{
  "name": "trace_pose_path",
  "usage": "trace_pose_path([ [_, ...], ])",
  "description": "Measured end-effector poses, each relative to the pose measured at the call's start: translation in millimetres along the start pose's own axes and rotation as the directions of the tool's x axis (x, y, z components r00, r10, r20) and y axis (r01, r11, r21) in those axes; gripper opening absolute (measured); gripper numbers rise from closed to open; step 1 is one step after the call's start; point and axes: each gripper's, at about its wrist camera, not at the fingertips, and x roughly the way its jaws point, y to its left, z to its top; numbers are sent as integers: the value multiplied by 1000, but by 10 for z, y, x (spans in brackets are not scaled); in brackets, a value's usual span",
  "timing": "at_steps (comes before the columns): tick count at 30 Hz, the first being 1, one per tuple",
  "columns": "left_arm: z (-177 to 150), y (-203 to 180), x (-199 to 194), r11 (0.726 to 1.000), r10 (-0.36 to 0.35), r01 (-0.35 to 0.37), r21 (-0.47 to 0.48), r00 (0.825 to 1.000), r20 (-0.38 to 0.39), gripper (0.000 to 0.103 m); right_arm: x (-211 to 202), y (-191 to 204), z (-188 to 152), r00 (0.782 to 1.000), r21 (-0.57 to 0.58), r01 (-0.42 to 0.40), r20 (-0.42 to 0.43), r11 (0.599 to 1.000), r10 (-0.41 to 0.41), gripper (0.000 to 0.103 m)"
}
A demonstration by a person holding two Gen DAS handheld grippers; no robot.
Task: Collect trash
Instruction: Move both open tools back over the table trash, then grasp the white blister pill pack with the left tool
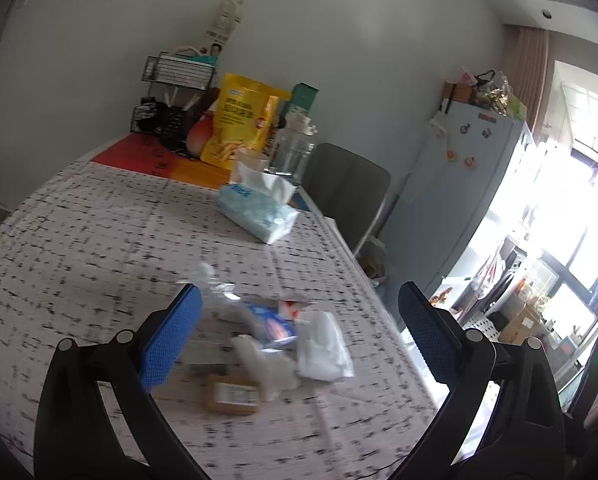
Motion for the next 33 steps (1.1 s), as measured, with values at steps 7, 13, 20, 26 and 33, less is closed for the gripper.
trace_pose_path([
  [7, -5, 521, 25, 999, 28, -32, -39, 995, -98, 97, 176, 354, -93, 997, -48, -67, -36, 997, 65, 96],
  [13, -74, 844, 117, 996, 55, -67, -62, 984, -169, 97, 272, 622, -158, 988, -95, -141, -75, 986, 134, 96],
  [20, -192, 1054, 349, 992, 65, -89, -85, 966, -251, 89, 323, 806, -226, 983, -137, -171, -95, 976, 159, 96],
  [26, -284, 1009, 677, 995, 58, -82, -59, 940, -335, 75, 397, 780, -259, 978, -133, -186, -120, 974, 171, 96],
  [33, -389, 832, 968, 994, 100, -105, 9, 918, -383, 73, 470, 648, -228, 976, -106, -183, -135, 977, 168, 96],
])
